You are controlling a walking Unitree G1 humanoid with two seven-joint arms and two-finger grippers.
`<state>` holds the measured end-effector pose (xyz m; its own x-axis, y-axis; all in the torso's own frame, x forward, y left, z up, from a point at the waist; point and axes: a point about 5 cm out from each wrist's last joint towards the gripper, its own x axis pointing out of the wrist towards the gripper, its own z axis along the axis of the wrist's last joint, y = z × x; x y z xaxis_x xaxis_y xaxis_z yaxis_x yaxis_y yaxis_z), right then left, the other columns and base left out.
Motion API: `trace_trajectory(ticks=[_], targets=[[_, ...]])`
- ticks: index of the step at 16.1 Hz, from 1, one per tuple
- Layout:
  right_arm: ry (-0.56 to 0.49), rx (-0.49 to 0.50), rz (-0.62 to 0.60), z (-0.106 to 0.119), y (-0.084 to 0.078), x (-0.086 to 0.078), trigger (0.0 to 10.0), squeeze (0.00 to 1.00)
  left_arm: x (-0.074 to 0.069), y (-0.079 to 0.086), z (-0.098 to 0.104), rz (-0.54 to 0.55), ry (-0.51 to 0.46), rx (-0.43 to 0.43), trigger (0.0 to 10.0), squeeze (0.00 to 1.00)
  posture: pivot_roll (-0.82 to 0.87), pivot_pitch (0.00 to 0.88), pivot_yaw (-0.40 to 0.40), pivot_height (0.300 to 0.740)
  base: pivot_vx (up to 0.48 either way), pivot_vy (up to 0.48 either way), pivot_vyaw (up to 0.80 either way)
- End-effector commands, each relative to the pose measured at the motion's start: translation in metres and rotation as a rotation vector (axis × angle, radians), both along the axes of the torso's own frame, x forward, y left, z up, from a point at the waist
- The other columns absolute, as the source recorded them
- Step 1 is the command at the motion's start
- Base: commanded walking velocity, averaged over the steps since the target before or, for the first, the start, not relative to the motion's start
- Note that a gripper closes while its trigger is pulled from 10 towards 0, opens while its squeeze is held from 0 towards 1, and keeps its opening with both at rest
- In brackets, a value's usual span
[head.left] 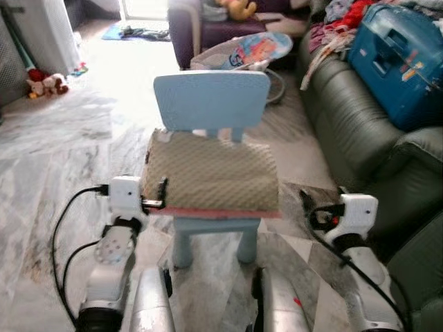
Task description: Move the pillow to the sofa
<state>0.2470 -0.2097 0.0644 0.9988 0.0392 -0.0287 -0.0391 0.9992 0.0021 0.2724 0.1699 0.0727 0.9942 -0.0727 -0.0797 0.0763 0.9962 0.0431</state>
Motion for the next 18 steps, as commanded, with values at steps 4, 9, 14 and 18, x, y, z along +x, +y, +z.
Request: trace_trajectory(ticks=[4, 9, 14, 18], targets=[[-0.001, 0.007, 0.020, 0.0013, 0.0040, 0.0032, 10.0, 0.00, 0.0004, 0.0062, 0.0006, 0.015, 0.000, 0.007, 10.0, 0.00, -0.01, 0.000, -0.049, 0.590, 0.329, 0.000, 0.00], [0.002, 0.007, 0.021, 0.0010, 0.0045, 0.0040, 10.0, 0.00, 0.0010, 0.0055, 0.0003, 0.012, -0.001, 0.002, 10.0, 0.00, -0.02, 0.000, -0.046, 0.590, 0.178, 0.000, 0.00], [0.006, 0.006, 0.029, 0.0005, 0.0046, 0.0042, 10.0, 0.00, 0.0009, 0.0062, 0.0000, 0.018, 0.001, 0.009, 10.0, 0.00, -0.01, 0.000, -0.048, 0.585, 0.000, 0.000, 0.00], [0.006, 0.008, 0.037, 0.0006, 0.0044, 0.0027, 10.0, 0.00, 0.0004, 0.0134, -0.0023, 0.053, 0.012, 0.034, 10.0, 0.00, -0.01, 0.000, -0.049, 0.535, 0.000, 0.000, 0.00]])
